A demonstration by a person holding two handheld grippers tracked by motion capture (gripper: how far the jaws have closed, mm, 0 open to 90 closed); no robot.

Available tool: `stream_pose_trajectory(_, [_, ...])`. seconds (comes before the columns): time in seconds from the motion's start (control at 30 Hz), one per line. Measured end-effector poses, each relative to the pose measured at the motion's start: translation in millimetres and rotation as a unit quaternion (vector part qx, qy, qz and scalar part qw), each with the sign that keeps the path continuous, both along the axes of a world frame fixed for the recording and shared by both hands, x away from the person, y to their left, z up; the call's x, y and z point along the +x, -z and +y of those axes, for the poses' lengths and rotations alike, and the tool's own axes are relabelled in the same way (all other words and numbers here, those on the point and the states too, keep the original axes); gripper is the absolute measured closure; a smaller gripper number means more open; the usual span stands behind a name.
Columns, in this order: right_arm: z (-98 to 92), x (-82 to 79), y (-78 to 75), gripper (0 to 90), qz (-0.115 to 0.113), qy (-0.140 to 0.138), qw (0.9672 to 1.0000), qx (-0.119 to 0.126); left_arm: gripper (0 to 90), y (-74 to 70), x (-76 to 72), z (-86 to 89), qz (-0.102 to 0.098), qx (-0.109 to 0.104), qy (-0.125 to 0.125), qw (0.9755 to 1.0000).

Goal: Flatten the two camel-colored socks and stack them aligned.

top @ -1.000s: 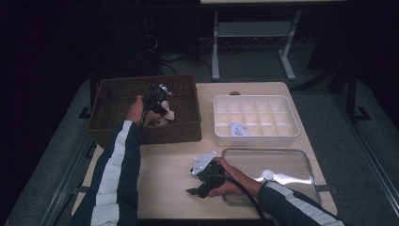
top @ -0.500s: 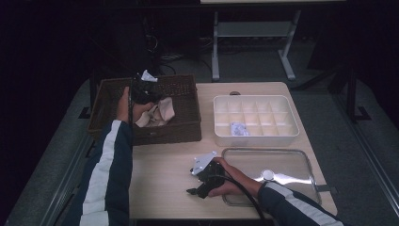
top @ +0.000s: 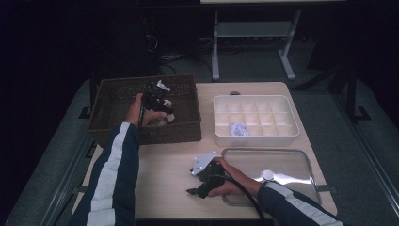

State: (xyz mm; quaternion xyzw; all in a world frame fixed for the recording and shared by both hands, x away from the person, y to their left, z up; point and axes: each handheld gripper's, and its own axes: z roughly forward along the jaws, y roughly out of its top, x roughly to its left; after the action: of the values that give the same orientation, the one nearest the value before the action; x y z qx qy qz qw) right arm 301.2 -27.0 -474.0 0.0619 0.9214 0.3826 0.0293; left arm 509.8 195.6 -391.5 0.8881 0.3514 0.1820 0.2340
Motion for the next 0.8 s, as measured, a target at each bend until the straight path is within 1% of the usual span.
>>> stream_pose_trajectory(0.07, [-0.2, 0.3, 0.0, 25.1, -0.002, -0.001, 1.0, -0.001, 52.9, 3.7, 2.7, -2.2, -0.001, 0.025, -0.018, 0.9995])
stream_pose_trajectory(0.1, [-0.2, 0.3, 0.0, 25.1, -0.002, -0.001, 1.0, -0.001, 58.6, 4.1, 3.8, -1.9, -0.006, 0.027, -0.021, 0.9994])
stream_pose_trajectory(0.13, [-0.3, 0.4, 0.1, 25.1, -0.002, -0.001, 1.0, -0.001, 68.4, 4.2, 4.0, -1.7, -0.004, 0.024, -0.024, 0.9994])
stream_pose_trajectory(0.17, [-0.3, 0.4, 0.0, 25.0, -0.002, -0.001, 1.0, -0.001, 73.6, 4.0, 4.7, -1.4, -0.006, 0.031, -0.025, 0.9992])
stream_pose_trajectory(0.2, [-0.3, 0.5, 0.1, 25.1, -0.002, -0.002, 1.0, -0.001, 80.7, 2.9, 4.7, -1.2, -0.012, 0.036, -0.023, 0.999])
stream_pose_trajectory(0.23, [-0.3, 0.4, 0.1, 25.1, -0.002, -0.001, 1.0, -0.001, 85.6, 1.6, 4.3, -0.6, -0.018, 0.027, -0.022, 0.9992])
stream_pose_trajectory(0.27, [-0.4, 0.4, 0.1, 25.1, -0.002, -0.002, 1.0, -0.001, 86.7, -1.5, 3.0, 0.1, -0.028, 0.021, -0.019, 0.9992])
stream_pose_trajectory(0.3, [-0.5, 0.3, -0.1, 25.0, -0.001, -0.001, 1.0, -0.002, 87.1, -3.7, 2.0, 0.8, -0.034, 0.013, -0.018, 0.9992])
stream_pose_trajectory(0.33, [-0.5, 0.1, 0.0, 25.1, 0.0, 0.0, 1.0, -0.002, 87.3, -6.9, 0.7, 2.1, -0.041, 0.002, -0.017, 0.999])
stream_pose_trajectory(0.43, [-0.5, -0.2, 0.0, 25.1, 0.002, 0.001, 1.0, -0.001, 87.3, -18.0, -4.1, 7.2, -0.066, -0.024, -0.019, 0.9973])
stream_pose_trajectory(0.47, [-0.5, -0.5, -0.3, 25.0, 0.003, 0.002, 1.0, -0.002, 87.2, -23.7, -6.8, 9.8, -0.078, -0.031, -0.018, 0.9963])
stream_pose_trajectory(0.53, [-0.5, 0.0, -0.3, 25.0, 0.0, 0.0, 1.0, -0.002, 87.3, -31.8, -11.4, 13.0, -0.09, -0.05, -0.016, 0.9946])
stream_pose_trajectory(0.6, [-0.4, 0.1, 0.0, 25.0, 0.0, 0.0, 1.0, 0.0, 87.4, -41.4, -17.8, 16.5, -0.105, -0.066, -0.013, 0.9922])
stream_pose_trajectory(0.63, [-0.5, -0.1, -0.4, 25.0, 0.0, 0.001, 1.0, -0.002, 87.4, -46.2, -21.8, 18.1, -0.109, -0.075, -0.012, 0.9911])
stream_pose_trajectory(0.67, [-0.5, -0.3, -0.5, 25.0, 0.001, 0.002, 1.0, -0.002, 87.5, -52.6, -26.8, 21.4, -0.117, -0.081, -0.008, 0.9898])
stream_pose_trajectory(0.7, [-0.5, -1.1, -1.0, 25.0, 0.006, 0.005, 1.0, -0.003, 87.5, -56.4, -30.3, 23.2, -0.12, -0.086, -0.008, 0.9889])
stream_pose_trajectory(0.73, [-0.5, -0.5, -0.5, 25.0, 0.003, 0.003, 1.0, -0.001, 87.5, -61.2, -35.6, 25.1, -0.126, -0.094, -0.005, 0.9875])
stream_pose_trajectory(0.77, [-0.5, -1.2, -1.0, 25.0, 0.006, 0.005, 1.0, -0.004, 87.5, -66.2, -41.5, 26.5, -0.132, -0.098, -0.001, 0.9864])
stream_pose_trajectory(0.8, [-0.4, -1.2, -0.9, 25.0, 0.006, 0.005, 1.0, -0.003, 87.6, -72.2, -49.5, 28.2, -0.138, -0.107, 0.003, 0.9847])
